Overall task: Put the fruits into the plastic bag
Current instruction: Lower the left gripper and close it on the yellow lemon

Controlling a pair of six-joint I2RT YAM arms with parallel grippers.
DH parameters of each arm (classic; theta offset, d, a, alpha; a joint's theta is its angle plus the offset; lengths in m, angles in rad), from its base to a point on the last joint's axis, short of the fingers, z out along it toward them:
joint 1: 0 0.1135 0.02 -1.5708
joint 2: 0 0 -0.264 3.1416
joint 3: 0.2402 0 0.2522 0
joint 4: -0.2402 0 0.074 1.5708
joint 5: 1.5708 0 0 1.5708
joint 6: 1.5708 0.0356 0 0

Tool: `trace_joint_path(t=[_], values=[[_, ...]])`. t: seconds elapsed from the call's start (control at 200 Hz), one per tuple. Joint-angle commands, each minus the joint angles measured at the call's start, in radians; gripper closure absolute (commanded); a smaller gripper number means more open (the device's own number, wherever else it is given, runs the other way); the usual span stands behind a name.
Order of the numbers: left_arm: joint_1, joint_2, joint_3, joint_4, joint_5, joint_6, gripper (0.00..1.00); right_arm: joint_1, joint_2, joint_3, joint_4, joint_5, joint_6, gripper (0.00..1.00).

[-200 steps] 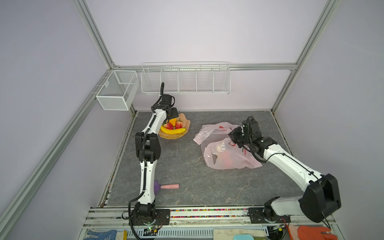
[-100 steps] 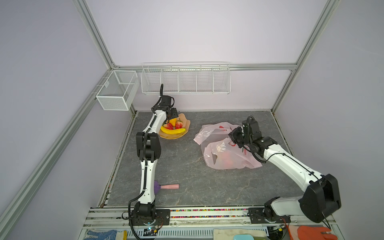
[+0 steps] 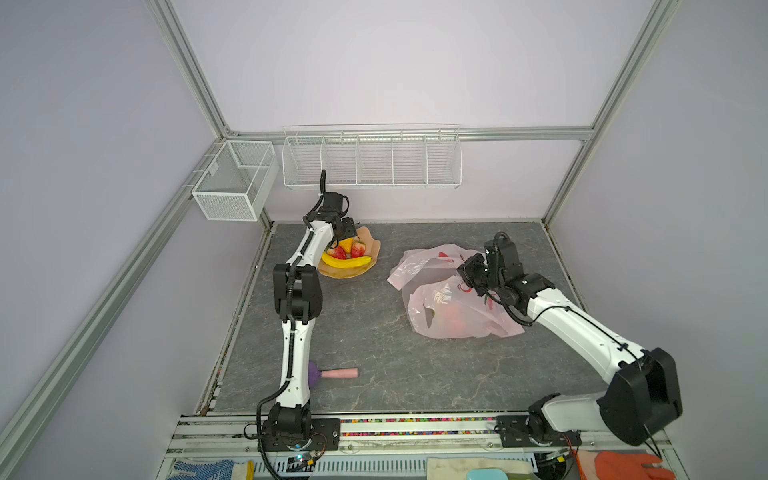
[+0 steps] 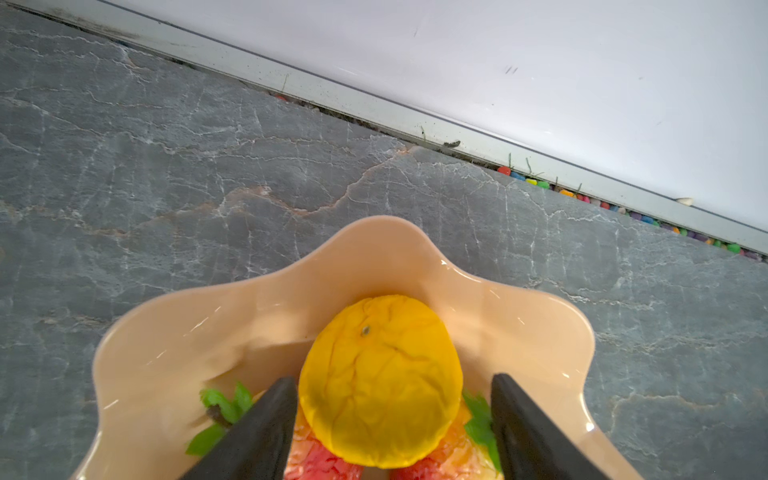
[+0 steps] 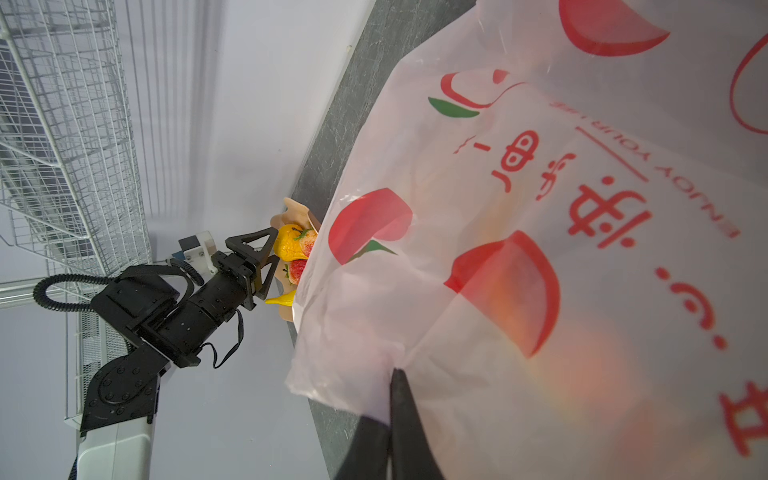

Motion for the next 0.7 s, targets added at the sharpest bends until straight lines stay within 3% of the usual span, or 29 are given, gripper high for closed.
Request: trace_joint_path(t=[0.0,0.3,0.695], values=[[0.013,0.071,-0.016,-0.079,0.014,0.021,0.27,-0.004,0.004,0.021,-0.013,0.018,0.005,0.94],[0.012,0.065,-0.053,-0.083,0.026,0.032,0.3,-0.004,0.004,0.021,-0.013,0.016,0.005,0.94],[0.011,0.046,-0.079,-0.064,0.033,0.041,0.42,-0.003,-0.007,0.017,-0.021,0.023,0.002,0.94]])
